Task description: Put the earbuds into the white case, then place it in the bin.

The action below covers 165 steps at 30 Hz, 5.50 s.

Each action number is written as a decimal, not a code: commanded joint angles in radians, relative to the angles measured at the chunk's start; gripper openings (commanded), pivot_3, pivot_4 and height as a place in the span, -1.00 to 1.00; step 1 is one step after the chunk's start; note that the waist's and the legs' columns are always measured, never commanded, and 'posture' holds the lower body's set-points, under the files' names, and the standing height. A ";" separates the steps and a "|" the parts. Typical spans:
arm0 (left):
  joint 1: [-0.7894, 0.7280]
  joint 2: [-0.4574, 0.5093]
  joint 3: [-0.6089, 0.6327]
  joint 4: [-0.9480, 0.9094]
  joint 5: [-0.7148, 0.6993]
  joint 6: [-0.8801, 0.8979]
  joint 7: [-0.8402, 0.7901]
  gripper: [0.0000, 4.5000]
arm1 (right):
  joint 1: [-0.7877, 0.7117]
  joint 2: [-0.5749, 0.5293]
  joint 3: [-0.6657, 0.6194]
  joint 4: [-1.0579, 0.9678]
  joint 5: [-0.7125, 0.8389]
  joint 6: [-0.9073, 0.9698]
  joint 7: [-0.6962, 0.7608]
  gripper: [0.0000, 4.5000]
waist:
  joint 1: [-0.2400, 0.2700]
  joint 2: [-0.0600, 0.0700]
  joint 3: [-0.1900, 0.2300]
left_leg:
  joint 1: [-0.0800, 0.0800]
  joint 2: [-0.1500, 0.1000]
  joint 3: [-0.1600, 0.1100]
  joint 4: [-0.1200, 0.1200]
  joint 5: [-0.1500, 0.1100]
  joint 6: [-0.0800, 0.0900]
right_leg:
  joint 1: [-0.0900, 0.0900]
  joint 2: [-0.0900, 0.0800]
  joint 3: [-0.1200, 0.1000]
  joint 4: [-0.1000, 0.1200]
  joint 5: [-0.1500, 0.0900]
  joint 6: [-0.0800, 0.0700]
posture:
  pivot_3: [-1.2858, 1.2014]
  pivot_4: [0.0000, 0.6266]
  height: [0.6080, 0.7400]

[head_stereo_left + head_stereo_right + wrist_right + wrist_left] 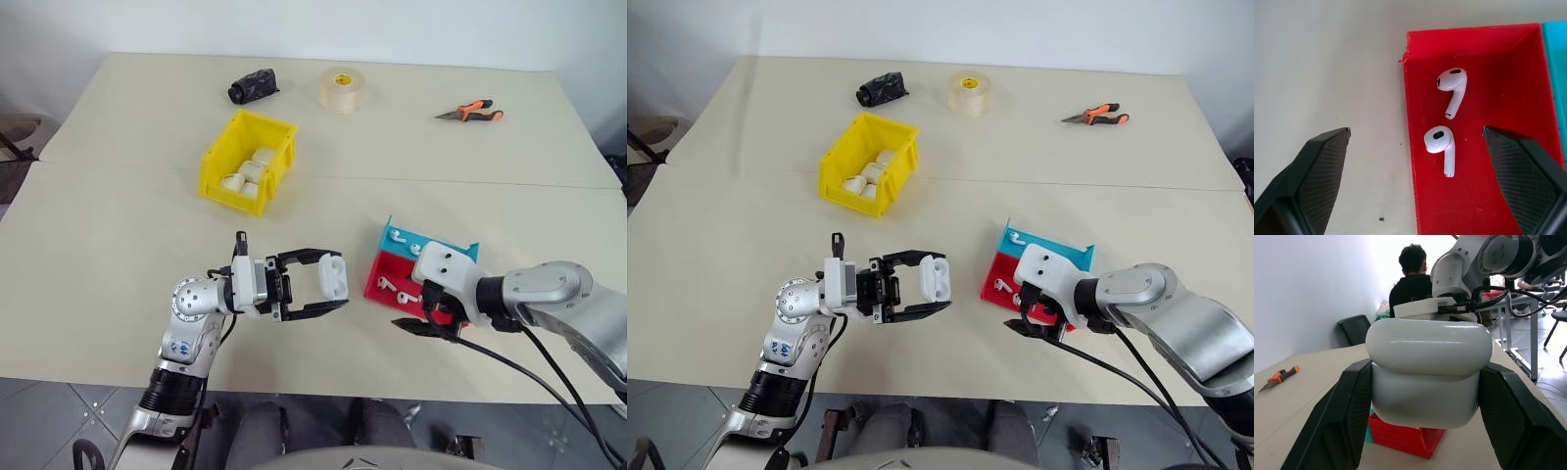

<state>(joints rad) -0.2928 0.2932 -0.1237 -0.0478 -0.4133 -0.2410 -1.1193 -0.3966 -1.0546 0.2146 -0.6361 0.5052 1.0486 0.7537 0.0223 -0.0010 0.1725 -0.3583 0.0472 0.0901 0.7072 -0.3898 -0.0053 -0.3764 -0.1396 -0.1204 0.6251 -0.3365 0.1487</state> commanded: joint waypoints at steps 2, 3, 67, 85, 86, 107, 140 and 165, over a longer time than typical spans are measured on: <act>0.010 0.007 -0.004 -0.044 0.005 -0.007 0.024 0.25 | -0.075 -0.014 0.049 -0.010 -0.027 0.041 0.028 1.00 | 0.000 0.000 0.000 | 0.000 0.000 0.000 0.000 0.000 0.000 | 0.000 0.000 0.000 0.000 0.000 0.000 | 0.03 -0.52 1.00; 0.011 0.007 -0.005 -0.046 0.006 -0.006 0.026 0.25 | -0.087 -0.014 0.057 -0.007 -0.031 0.047 0.032 1.00 | 0.000 0.000 0.000 | 0.000 0.000 0.000 0.000 0.000 0.000 | 0.000 0.000 0.000 0.000 0.000 0.000 | 0.03 -0.52 1.00; 0.036 0.026 -0.016 -0.100 -0.002 0.027 0.071 0.25 | -0.105 0.029 0.183 0.050 -0.248 -0.028 0.149 -0.29 | -0.001 0.000 0.000 | -0.001 0.000 0.000 0.000 0.000 0.000 | 0.000 0.000 -0.001 0.000 0.000 0.000 | 0.03 -0.52 1.00; 0.030 0.025 -0.018 -0.093 0.000 0.029 0.072 0.25 | -0.096 0.049 0.171 0.059 -0.258 -0.031 0.150 -0.66 | -0.001 0.000 0.000 | -0.001 0.000 0.000 0.000 0.000 0.000 | 0.000 0.000 -0.001 0.000 0.000 0.000 | 0.03 -0.52 1.00; 0.032 0.025 -0.019 -0.094 0.000 0.029 0.072 0.25 | -0.094 0.046 0.167 0.058 -0.256 -0.031 0.152 -0.66 | -0.001 0.000 0.000 | -0.001 0.000 0.000 0.000 0.000 0.000 | 0.000 0.000 -0.001 0.000 0.000 0.000 | 0.03 -0.52 1.00; -0.012 -0.043 -0.019 -0.060 -0.105 0.092 0.013 0.25 | 0.192 0.488 -0.566 0.090 0.319 -0.386 0.205 -0.66 | 0.001 -0.001 0.001 | -0.001 0.000 0.000 0.000 0.000 0.000 | 0.000 0.000 -0.001 -0.001 0.000 0.000 | 0.03 -0.52 1.00; -0.124 -0.065 0.020 -0.128 -0.257 0.474 0.028 0.25 | 0.304 0.857 -0.205 0.169 0.195 -0.880 0.073 -0.66 | -0.001 0.000 0.001 | 0.000 0.000 0.000 -0.001 0.000 0.000 | 0.000 0.001 0.000 0.000 0.000 0.000 | 0.03 -0.52 1.00; -0.175 -0.095 0.038 -0.105 -0.252 0.478 0.038 0.25 | 0.272 0.777 -0.149 0.245 0.206 -0.868 0.130 0.35 | -0.001 0.000 0.001 | 0.000 0.000 0.000 -0.001 0.000 0.000 | 0.000 0.001 0.000 0.000 0.000 0.000 | 0.03 -0.52 1.00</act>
<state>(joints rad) -0.4206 0.2331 -0.0975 -0.1030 -0.6360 0.2679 -1.0942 -0.1400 -0.2612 0.0278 -0.3922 0.7189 0.1385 0.8622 0.0212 -0.0012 0.1731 -0.3582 0.0474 0.0904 0.7066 -0.3897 -0.0055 -0.3767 -0.1387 -0.1205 0.6254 -0.3365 0.1488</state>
